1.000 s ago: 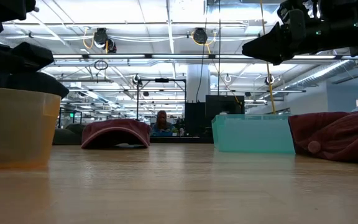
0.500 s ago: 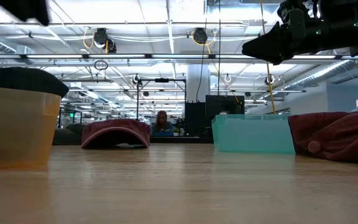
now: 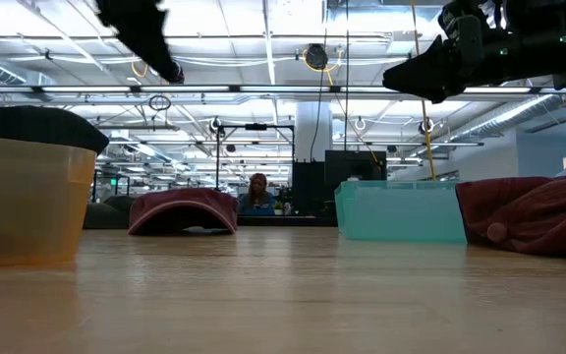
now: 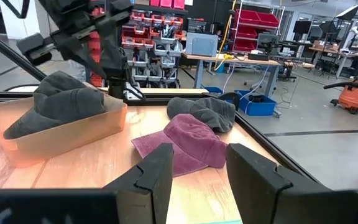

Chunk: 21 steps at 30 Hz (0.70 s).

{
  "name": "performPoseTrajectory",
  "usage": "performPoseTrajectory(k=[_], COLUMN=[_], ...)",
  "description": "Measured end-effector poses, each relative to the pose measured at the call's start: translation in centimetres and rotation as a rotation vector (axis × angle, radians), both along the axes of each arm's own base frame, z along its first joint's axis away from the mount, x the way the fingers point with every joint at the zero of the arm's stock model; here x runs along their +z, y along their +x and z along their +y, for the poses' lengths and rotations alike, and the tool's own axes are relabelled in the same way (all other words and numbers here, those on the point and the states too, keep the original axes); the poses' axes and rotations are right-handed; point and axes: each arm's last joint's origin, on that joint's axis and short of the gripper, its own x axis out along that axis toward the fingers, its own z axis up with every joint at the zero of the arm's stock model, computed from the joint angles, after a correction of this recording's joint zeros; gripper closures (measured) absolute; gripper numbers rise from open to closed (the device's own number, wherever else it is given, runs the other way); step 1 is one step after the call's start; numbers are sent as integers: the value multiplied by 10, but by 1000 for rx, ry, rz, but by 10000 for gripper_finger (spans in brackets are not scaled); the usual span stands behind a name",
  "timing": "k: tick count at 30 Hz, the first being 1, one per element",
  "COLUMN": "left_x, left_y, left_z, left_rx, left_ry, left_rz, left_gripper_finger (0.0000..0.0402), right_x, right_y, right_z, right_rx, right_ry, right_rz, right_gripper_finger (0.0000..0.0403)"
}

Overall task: Pick & Place hat
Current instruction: Put the left red cap into the blue bin

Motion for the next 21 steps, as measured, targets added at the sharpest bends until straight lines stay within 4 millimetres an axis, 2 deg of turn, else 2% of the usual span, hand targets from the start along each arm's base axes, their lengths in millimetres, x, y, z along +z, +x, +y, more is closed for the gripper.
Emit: performPoseTrajectory(k=[5, 7, 10, 14, 21], left_x=[3, -2, -7, -23, -57], left_y=[20, 20, 15, 2, -12], left_z=[19, 33, 64, 105, 150], left_rx=[-134, -155, -73, 43, 76], left_ry=[-49, -83, -112, -233, -304], left_rz=[-155, -146, -82, 32, 66], left_gripper_finger=[266, 266, 266, 266, 266], right_x=[-1, 0, -1, -1, -2], right_y=[0, 0, 0, 0, -1], right_z=[0, 0, 0, 0, -5], right_rx=[0, 0, 0, -2, -28], right_ry=[-1, 0, 0, -3, -2], right_rz=[7, 4, 14, 16, 25], right_gripper_finger=[269, 269, 269, 269, 269])
